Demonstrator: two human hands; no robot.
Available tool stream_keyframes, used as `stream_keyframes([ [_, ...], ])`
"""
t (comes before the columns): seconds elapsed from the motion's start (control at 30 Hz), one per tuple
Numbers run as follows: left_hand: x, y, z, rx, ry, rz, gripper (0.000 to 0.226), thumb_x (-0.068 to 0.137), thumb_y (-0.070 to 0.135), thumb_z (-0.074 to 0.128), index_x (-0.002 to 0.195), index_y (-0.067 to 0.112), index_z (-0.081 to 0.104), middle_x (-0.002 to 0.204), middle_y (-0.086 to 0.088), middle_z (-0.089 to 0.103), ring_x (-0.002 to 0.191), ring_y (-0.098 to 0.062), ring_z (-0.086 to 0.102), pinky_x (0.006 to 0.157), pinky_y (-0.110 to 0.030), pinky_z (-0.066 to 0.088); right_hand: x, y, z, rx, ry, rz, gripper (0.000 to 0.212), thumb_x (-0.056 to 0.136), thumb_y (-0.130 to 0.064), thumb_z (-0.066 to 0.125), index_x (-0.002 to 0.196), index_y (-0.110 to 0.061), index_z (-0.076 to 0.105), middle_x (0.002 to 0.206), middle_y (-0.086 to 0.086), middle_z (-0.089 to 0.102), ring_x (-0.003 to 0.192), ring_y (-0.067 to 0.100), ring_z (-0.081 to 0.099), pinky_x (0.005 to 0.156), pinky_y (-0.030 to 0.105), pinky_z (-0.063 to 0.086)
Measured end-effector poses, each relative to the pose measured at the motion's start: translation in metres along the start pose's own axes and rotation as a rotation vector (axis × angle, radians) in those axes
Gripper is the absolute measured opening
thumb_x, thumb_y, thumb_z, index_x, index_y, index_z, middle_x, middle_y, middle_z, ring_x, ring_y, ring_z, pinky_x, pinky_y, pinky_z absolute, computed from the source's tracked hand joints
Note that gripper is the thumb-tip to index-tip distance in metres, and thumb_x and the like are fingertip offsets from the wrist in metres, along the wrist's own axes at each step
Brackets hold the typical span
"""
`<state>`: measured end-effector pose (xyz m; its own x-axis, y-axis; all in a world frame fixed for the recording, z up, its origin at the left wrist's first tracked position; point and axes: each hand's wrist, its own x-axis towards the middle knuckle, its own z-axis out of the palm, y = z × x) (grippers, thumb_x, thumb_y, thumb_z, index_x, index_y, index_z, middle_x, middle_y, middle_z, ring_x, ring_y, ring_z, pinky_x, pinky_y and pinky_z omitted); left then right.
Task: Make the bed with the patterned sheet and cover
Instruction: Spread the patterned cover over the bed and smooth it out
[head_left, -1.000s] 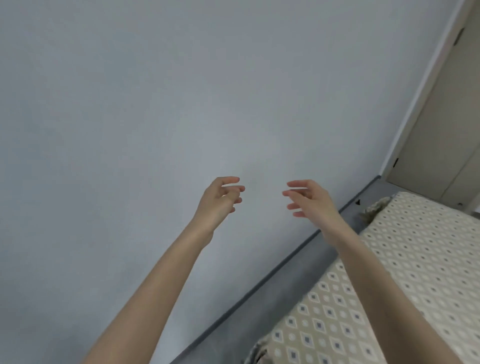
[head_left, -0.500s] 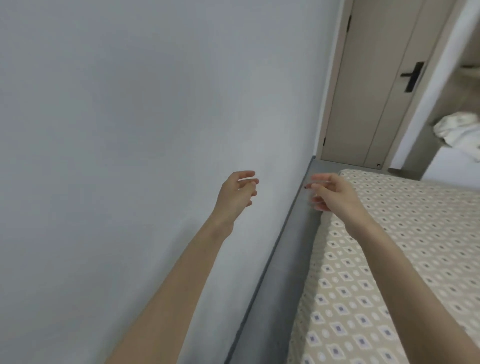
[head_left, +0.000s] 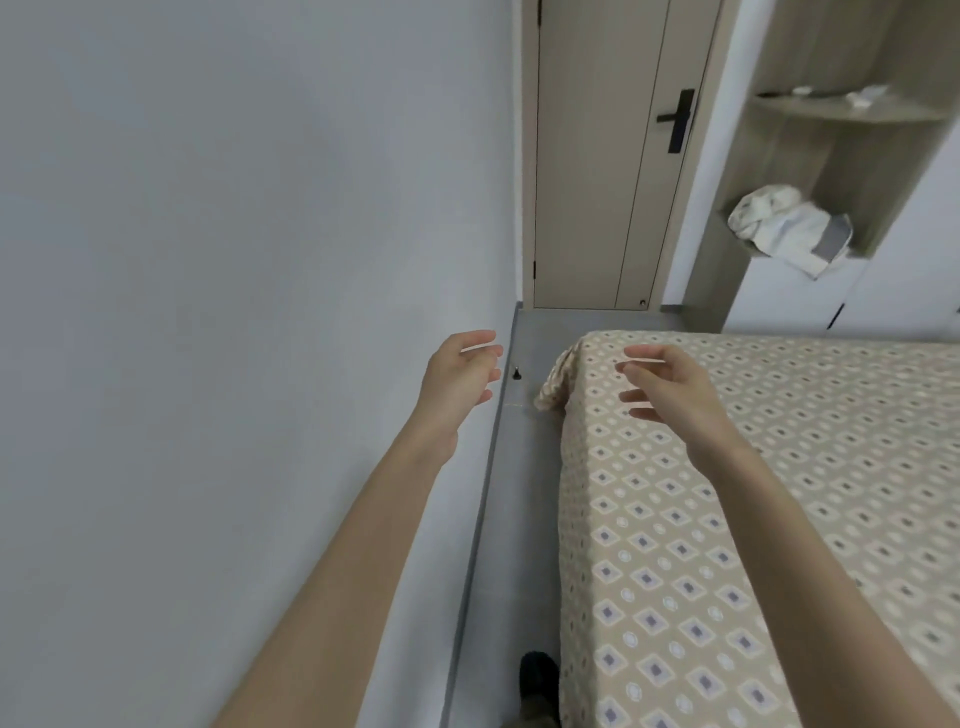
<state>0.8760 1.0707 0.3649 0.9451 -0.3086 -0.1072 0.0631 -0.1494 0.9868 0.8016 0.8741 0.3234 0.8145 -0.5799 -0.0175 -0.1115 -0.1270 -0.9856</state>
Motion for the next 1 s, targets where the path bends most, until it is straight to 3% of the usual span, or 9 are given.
stream_keyframes([
  [0.27,0.231,0.056,0.083,0.060,-0.113,-0.023,0.025,0.097,0.019,0.047,0.121,0.021,0.053,0.122,0.000,0.058,0.103,-0.015,0.060,0.087,-0.027,0.049,0.221,-0.017,-0.031,-0.060,0.086,0.064,0.017,0.096,-0.016,0.054,0.112,-0.019,0.055,0.116,0.004,0.063,0.085,0.019,0.065,0.079,0.034,0.054],
  [0.47,0.366,0.090,0.135,0.016,-0.168,-0.002,0.024,0.097,0.017,0.049,0.120,0.020,0.054,0.122,0.001,0.059,0.102,-0.014,0.060,0.085,-0.024,0.049,0.345,-0.030,-0.051,-0.085,0.144,0.066,0.018,0.094,-0.014,0.053,0.111,-0.019,0.057,0.113,0.002,0.064,0.081,0.019,0.064,0.071,0.029,0.052],
  [0.67,0.505,0.110,0.195,-0.015,-0.261,-0.008,0.024,0.096,0.017,0.051,0.119,0.019,0.056,0.124,0.001,0.059,0.108,-0.018,0.061,0.091,-0.029,0.051,0.465,-0.029,-0.066,-0.056,0.258,0.073,0.017,0.094,-0.011,0.052,0.109,-0.017,0.057,0.111,0.003,0.064,0.076,0.020,0.062,0.069,0.030,0.051],
  [1.0,0.751,0.161,0.291,-0.018,-0.427,0.010,0.025,0.095,0.015,0.052,0.119,0.019,0.056,0.129,-0.002,0.057,0.096,-0.015,0.059,0.079,-0.022,0.049,0.684,-0.056,-0.085,-0.038,0.442,0.086,0.019,0.093,-0.011,0.053,0.111,-0.016,0.057,0.113,0.005,0.063,0.078,0.021,0.061,0.065,0.024,0.051],
])
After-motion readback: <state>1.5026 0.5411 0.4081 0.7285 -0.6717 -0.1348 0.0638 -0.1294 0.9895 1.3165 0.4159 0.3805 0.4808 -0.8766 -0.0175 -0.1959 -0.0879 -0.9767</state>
